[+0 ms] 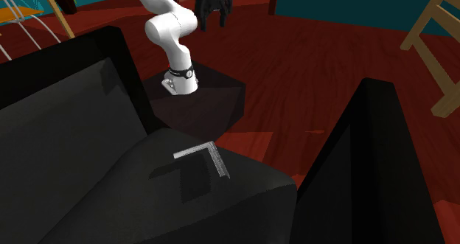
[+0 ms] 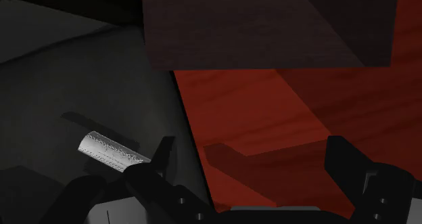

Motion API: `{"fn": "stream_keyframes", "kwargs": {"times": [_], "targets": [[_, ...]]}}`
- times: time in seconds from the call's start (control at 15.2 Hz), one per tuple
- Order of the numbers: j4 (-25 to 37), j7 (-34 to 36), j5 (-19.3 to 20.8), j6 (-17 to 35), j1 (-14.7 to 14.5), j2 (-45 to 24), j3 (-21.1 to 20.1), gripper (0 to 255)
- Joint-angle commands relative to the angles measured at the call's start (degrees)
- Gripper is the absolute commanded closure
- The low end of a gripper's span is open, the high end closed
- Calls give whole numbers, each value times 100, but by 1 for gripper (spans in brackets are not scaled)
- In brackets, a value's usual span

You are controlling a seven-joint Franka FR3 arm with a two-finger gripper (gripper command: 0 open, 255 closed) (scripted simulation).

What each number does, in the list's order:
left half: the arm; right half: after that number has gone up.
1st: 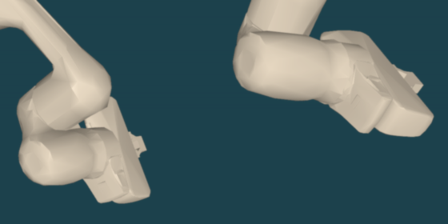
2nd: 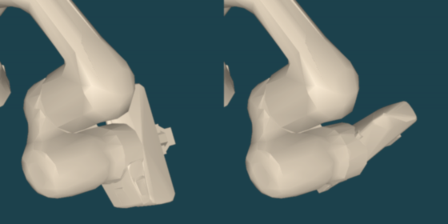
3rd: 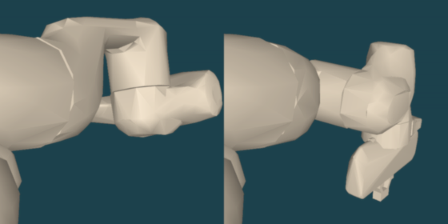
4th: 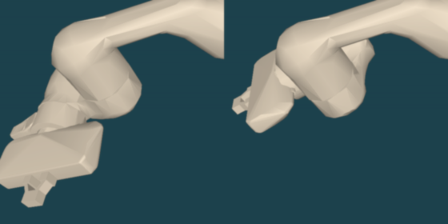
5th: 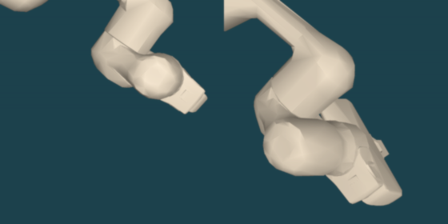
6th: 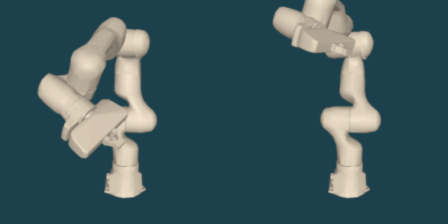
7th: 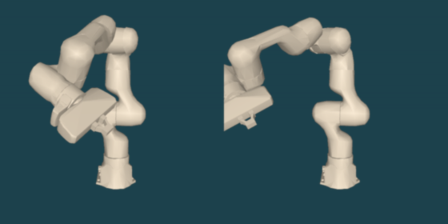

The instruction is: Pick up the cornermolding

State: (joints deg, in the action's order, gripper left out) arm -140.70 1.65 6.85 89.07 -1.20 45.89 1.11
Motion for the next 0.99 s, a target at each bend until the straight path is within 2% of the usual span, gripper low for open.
{"fn": "stream_keyframes", "kwargs": {"times": [0.0, 0.46, 0.92], "targets": [[0, 0, 0, 0, 0, 0, 0, 0], [-453, -754, 439, 1295, 180, -705, 754, 0], [-472, -1526, 661, 2635, 282, -1895, 1496, 0]]}}
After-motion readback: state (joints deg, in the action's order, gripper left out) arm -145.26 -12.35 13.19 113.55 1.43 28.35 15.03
